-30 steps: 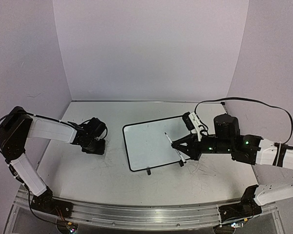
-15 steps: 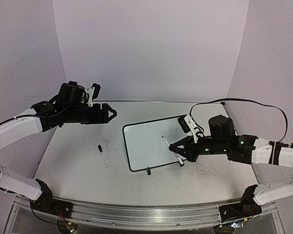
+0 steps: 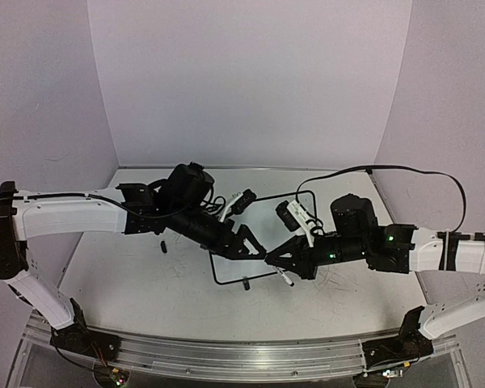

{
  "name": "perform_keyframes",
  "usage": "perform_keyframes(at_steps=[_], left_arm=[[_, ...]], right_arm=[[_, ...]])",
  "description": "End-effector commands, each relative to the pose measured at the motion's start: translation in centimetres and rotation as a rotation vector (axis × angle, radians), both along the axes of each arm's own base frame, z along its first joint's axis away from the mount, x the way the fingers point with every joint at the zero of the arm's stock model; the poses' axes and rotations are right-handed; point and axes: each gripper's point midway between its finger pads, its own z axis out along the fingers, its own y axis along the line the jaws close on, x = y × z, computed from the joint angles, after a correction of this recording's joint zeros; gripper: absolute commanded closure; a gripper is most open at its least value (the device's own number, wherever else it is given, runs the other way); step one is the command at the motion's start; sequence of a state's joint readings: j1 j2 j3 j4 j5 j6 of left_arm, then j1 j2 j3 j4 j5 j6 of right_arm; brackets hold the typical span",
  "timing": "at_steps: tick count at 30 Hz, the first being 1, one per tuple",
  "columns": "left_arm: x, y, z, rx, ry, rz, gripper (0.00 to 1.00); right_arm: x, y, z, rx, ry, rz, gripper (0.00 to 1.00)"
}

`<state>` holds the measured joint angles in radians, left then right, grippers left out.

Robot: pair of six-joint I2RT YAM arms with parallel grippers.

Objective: Write a sentence on the whiteboard
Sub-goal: Pass from the right arm to the left

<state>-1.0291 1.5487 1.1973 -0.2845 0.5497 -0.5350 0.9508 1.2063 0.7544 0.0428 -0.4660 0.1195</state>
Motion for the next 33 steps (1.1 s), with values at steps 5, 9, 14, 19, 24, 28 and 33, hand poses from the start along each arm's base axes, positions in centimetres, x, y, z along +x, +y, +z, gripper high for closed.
perform_keyframes(at_steps=[5,9,14,19,24,28,33], left_arm=[[-0.4,-2.0,3.1,-0.120,0.040,-0.051,0.36],[-0.3,-2.3,2.6,-0.114,0.058,-0.055,0.52],[-0.1,-2.6,2.6,-0.113,0.059,-0.048,0.63],[0.3,-2.9,3.3,-0.127,0.048,-0.036,0.71],[0.4,-3.1,3.8,-0.140,0.046,-0.038,0.95],[0.6,-2.8,4.6,-0.155,0.003,-0.029,1.00],[3.0,-0.7,8.1,-0.216,-0.185,0.117,1.00]], right_arm=[[-0.4,1.3,2.5,0.043,-0.054,0.040,1.00],[-0.4,1.3,2.6,0.042,-0.061,0.039,1.00],[-0.6,1.5,2.5,0.038,-0.062,0.048,1.00],[-0.6,1.5,2.2,0.027,-0.064,0.049,1.00],[-0.3,1.1,2.7,0.033,-0.081,0.023,1.00],[0.8,0.0,2.8,0.043,-0.099,-0.077,0.66],[4.0,-3.7,4.2,0.109,-0.107,-0.384,0.02]])
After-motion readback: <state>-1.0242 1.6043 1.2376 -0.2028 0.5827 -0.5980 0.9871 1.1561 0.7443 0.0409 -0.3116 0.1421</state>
